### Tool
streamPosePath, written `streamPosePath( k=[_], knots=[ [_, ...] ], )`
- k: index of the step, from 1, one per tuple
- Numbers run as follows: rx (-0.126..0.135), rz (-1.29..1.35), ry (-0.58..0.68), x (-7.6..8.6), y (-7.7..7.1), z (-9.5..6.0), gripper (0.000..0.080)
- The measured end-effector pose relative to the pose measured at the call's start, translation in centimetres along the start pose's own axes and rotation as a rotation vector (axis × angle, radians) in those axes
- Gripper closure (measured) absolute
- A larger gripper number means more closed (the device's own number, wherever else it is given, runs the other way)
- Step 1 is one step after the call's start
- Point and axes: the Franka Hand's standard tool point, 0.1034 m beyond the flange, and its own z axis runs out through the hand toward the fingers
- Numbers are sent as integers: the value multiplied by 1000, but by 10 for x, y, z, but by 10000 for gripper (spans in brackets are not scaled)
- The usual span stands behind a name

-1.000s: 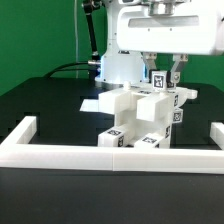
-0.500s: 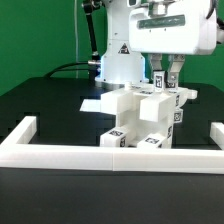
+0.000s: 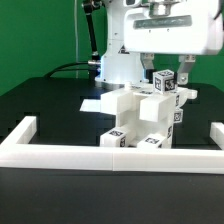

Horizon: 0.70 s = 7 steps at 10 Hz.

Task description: Assemble chair

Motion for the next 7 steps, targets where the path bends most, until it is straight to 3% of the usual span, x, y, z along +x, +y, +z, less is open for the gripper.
streamPosePath(
  k=[7],
  knots=[
    [4, -589, 4, 0, -2, -3, 151]
  ],
)
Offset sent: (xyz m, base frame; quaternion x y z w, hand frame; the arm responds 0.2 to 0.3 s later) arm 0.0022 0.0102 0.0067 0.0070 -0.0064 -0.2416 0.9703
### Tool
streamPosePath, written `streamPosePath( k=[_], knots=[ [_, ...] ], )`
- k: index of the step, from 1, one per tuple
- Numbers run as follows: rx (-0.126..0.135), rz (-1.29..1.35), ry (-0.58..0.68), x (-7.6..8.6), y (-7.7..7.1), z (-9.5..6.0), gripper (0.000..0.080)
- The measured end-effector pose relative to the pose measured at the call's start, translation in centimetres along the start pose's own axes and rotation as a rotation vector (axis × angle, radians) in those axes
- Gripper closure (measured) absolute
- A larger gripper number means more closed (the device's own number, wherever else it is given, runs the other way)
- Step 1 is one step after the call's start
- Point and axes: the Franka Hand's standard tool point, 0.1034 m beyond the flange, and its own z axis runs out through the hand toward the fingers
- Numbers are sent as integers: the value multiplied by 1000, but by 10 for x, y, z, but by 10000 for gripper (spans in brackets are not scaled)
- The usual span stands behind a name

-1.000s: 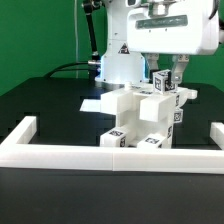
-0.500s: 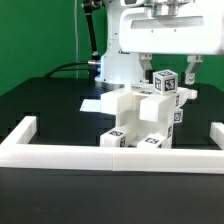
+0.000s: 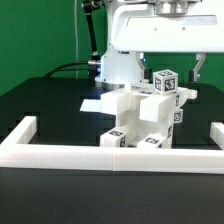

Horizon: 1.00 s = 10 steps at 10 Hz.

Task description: Assemble chair

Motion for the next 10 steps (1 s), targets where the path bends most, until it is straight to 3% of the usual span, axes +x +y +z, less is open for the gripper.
streamPosePath(
  k=[5, 8, 10],
  knots=[
    [-17, -410, 0, 1, 4, -1, 151],
    [-25, -464, -3, 1, 4, 0, 151],
    [-25, -460, -5, 1, 5, 0, 417]
  ],
)
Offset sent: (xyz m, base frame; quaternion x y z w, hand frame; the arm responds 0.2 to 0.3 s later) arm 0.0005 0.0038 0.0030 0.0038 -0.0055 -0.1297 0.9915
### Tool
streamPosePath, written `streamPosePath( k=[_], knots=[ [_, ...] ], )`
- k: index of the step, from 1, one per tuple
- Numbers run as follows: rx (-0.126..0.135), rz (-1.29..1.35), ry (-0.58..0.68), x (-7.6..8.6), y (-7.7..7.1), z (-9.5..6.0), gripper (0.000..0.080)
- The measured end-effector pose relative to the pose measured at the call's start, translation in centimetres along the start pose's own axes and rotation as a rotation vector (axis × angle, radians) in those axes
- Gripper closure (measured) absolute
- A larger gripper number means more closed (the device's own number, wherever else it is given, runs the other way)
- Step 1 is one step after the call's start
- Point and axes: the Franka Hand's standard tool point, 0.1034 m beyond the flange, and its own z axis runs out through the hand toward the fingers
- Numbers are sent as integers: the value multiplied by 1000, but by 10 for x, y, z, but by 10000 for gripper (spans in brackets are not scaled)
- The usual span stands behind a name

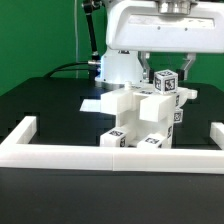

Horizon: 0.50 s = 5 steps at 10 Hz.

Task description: Assemble chair

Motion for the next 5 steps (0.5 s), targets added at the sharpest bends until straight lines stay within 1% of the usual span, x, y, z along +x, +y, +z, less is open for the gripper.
streamPosePath(
  k=[1, 5],
  knots=[
    [0, 0, 0, 0, 0, 0, 512],
    [0, 23, 1, 0, 0, 0, 512]
  ],
)
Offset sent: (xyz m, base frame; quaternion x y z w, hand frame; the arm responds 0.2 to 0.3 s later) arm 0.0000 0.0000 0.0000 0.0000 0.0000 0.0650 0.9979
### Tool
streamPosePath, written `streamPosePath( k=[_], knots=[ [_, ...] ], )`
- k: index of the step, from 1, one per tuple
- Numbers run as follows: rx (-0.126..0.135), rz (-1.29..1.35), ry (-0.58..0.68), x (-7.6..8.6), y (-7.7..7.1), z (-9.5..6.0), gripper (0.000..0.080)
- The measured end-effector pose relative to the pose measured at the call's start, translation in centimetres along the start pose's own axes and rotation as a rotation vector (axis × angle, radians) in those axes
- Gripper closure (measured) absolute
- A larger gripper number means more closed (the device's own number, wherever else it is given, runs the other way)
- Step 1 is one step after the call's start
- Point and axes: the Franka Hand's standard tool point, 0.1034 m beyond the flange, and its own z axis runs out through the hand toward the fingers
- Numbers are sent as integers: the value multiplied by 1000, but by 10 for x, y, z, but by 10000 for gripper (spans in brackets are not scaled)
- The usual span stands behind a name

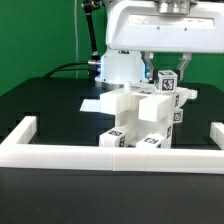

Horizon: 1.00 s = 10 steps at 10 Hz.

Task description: Assemble chair

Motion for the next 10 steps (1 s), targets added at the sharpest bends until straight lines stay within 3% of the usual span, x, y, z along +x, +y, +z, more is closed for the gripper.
streamPosePath(
  k=[5, 10],
  knots=[
    [-3, 327, 19, 1, 2, 1, 512],
    [5, 817, 18, 1, -1, 1, 511]
  ],
)
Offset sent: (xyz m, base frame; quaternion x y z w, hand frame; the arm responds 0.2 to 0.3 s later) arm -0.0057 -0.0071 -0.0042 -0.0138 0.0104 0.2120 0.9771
